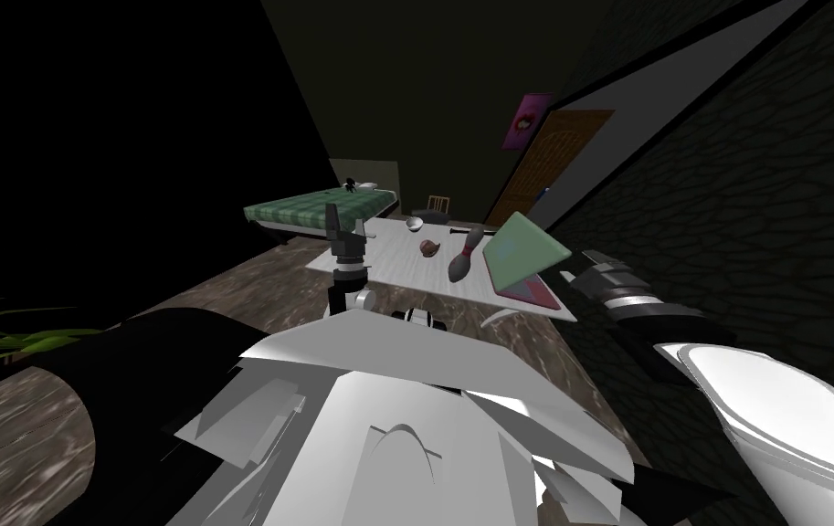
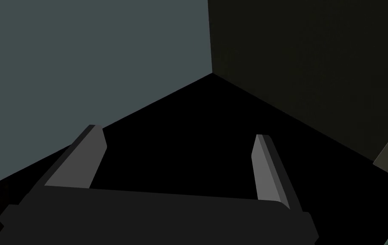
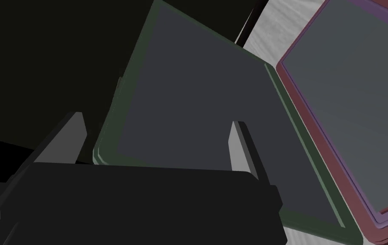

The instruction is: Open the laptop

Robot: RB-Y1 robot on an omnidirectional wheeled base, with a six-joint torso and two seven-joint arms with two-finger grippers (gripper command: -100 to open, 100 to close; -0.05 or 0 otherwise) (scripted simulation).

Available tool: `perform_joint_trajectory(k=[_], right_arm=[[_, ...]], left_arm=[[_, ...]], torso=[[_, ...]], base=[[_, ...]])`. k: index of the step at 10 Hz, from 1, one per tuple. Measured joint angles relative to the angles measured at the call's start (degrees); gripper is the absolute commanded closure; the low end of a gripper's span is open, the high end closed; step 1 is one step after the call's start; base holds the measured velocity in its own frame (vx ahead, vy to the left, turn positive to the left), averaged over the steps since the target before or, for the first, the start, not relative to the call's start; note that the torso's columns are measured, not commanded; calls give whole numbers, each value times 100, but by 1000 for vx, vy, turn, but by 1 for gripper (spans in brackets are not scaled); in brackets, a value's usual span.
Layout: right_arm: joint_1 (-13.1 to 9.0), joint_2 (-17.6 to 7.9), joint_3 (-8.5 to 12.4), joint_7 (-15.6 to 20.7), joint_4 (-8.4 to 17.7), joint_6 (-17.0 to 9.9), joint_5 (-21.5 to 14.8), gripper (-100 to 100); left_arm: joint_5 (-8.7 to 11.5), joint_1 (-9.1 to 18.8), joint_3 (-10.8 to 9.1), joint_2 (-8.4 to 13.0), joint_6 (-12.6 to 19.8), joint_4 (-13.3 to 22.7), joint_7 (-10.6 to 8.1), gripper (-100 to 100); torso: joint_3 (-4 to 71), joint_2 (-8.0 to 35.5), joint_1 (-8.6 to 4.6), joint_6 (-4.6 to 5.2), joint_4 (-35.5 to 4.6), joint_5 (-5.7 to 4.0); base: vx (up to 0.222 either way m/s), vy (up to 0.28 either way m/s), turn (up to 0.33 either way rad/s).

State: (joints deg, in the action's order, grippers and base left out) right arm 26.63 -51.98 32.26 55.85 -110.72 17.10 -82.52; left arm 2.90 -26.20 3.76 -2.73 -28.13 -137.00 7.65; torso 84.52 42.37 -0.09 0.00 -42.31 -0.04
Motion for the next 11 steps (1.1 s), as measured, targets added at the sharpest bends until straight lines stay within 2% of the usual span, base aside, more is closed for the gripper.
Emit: perform_joint_trajectory(k=[3, 4, 6, 8, 9, 11], right_arm=[[138, -302, 217, 40, 83, -52, -240, -100], [141, -311, 223, 42, 87, -57, -249, -100], [-146, -317, -34, -15, 152, -2, -343, -100], [-526, -284, -349, 32, 297, 97, -379, -100], [-648, -285, -406, 45, 311, 115, -383, -100], [-1035, -271, -715, 33, 403, 170, -476, -100]], left_arm=[[0, 0, 0, 0, 0, 0, 0, 0], [0, 0, 0, 0, 0, 0, 0, 0], [0, -1, -2, 2, 0, 0, 0, 0], [0, 0, -2, 2, 0, 0, 0, 0], [0, 0, -1, 2, 0, 0, 0, 0], [0, -1, -2, 1, 0, 0, 0, 0]], torso=[[8, -13, 20, -1, 4, 7], [3, -5, -18, 1, 2, -2], [6, -9, -20, -7, 3, -7], [7, -11, 8, -7, 3, 3], [3, -3, 17, -5, 1, 7], [2, -5, 10, 1, 2, 3]], base=[[28, 159, 17], [34, 13, -386], [45, 0, -235], [28, -10, -37], [27, -6, -254], [36, 7, -263]])
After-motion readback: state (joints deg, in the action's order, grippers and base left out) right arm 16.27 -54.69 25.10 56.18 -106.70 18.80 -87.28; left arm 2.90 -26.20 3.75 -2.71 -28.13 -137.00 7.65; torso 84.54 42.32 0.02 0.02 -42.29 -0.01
